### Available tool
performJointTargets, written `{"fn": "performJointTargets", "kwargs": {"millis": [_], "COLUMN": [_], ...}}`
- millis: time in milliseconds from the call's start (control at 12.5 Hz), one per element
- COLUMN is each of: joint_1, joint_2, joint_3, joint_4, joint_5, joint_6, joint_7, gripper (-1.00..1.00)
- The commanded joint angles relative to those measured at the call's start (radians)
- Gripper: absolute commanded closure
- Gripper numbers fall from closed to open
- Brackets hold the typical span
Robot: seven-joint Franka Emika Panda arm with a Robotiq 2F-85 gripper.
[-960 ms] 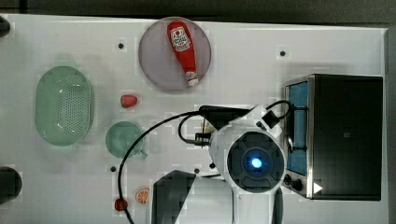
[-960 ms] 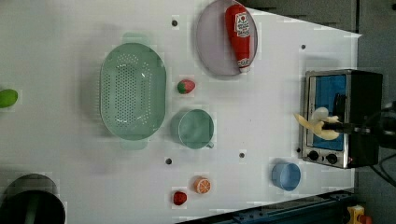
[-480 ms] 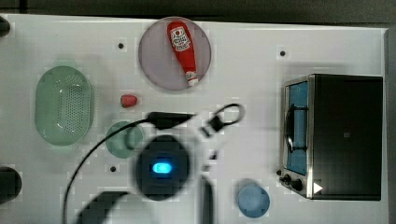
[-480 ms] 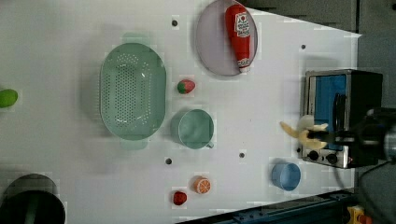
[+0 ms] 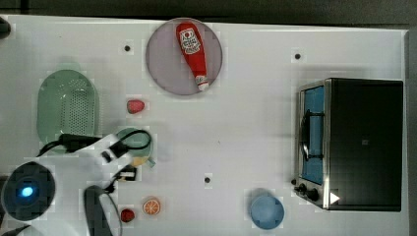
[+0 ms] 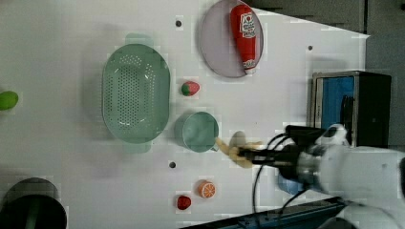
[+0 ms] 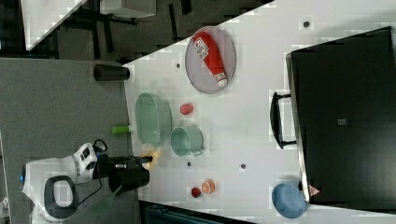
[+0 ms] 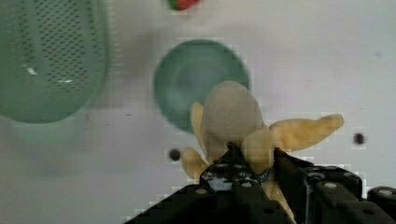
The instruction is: Pick Banana and place it in mug.
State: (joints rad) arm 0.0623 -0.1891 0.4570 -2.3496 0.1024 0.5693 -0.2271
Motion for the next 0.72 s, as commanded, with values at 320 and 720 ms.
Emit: {"fn": "performJointTargets", "kwargs": {"millis": [320, 720], "joint_1": [-0.033, -0.033], "joint_2": [0.238, 0.395], "joint_3": [-0.019, -0.014], "joint_4": [-0.003, -0.005], "joint_5": [0.037, 0.028], "joint_6": [0.207, 0.416], "joint_7": [0.154, 0.198], "gripper": [0.46, 0.18]}}
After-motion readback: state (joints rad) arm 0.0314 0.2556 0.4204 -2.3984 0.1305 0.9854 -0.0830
